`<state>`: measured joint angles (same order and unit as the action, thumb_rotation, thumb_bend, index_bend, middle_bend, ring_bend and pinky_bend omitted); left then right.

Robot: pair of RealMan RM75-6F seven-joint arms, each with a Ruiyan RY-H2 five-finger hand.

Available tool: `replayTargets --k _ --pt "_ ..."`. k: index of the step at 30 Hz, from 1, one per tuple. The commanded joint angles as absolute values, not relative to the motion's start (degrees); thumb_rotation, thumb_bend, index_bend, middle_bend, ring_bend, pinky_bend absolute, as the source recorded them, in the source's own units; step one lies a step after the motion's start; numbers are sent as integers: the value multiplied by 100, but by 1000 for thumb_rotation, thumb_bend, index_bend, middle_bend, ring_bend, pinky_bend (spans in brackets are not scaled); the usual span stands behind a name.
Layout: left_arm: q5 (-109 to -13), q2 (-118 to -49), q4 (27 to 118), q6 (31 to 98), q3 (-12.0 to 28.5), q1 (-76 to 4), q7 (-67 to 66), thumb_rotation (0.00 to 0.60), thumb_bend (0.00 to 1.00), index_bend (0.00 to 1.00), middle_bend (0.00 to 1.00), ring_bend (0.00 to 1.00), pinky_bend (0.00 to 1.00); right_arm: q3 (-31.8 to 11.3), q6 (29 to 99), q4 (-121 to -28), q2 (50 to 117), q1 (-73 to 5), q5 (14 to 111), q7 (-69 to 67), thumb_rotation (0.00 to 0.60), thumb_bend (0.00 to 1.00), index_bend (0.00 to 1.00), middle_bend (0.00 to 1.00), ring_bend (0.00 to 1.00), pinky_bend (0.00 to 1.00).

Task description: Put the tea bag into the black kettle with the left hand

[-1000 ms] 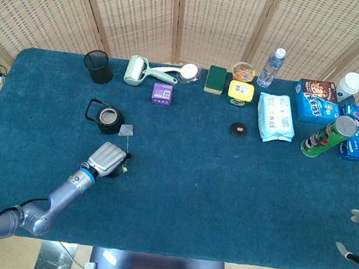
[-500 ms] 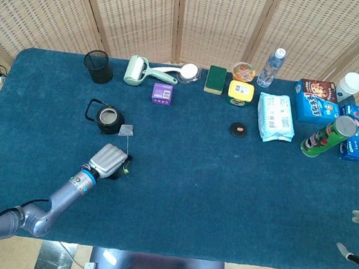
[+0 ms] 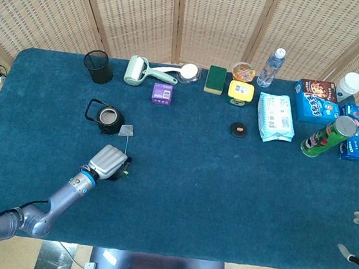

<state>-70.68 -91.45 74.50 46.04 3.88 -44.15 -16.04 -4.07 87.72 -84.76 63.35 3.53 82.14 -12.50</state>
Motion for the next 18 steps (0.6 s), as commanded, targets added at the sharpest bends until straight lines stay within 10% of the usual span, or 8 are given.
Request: replayTargets --k 1,18 --pt "-7058 -9144 7452 4603 389 -4414 -1601 600 455 586 1000 980 899 -416 8790 -8536 6332 346 8232 -1203 600 98 263 368 303 420" --pt "-7156 -8907 7761 4965 521 -4288 -1313 600 497 624 1000 980 899 -427 8772 -8609 6304 337 8236 -1153 600 100 262 369 304 421"
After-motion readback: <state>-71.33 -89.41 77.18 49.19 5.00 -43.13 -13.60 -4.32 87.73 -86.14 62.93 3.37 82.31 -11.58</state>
